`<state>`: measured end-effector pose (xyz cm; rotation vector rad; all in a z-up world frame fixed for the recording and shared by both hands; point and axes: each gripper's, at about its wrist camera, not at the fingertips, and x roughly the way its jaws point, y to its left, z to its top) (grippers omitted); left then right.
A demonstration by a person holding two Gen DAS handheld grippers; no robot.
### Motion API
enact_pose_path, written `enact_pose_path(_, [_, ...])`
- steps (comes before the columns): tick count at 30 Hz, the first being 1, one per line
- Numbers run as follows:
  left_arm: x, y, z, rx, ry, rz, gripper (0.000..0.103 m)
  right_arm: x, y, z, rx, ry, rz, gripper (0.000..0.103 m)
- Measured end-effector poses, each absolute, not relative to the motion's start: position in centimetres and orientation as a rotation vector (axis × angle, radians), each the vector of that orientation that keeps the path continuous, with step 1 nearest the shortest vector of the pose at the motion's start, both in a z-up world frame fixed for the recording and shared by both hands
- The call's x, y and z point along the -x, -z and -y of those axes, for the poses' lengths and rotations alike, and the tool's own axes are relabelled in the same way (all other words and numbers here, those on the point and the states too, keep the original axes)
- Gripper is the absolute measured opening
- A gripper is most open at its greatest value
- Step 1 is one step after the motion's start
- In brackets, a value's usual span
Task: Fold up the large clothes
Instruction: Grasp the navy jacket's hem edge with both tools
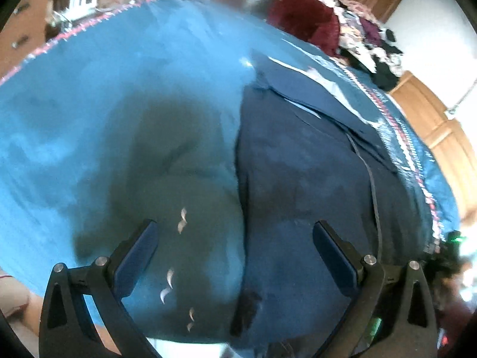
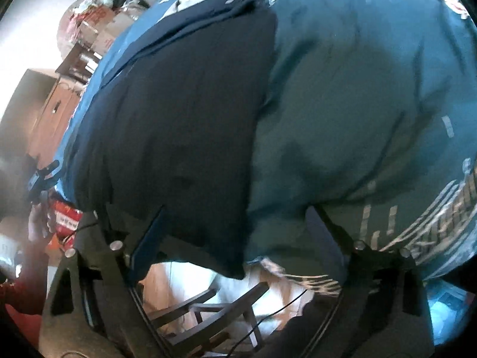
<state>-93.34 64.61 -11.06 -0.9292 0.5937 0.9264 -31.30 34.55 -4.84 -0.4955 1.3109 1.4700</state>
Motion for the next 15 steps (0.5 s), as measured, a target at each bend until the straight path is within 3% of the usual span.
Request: enact_pose_path(15, [92.2,12.3,-62.8,0.973,-0.711,-0.636,0.102,33.7,5.2,-35.7,0.51,-1.581,-1.36,0.085])
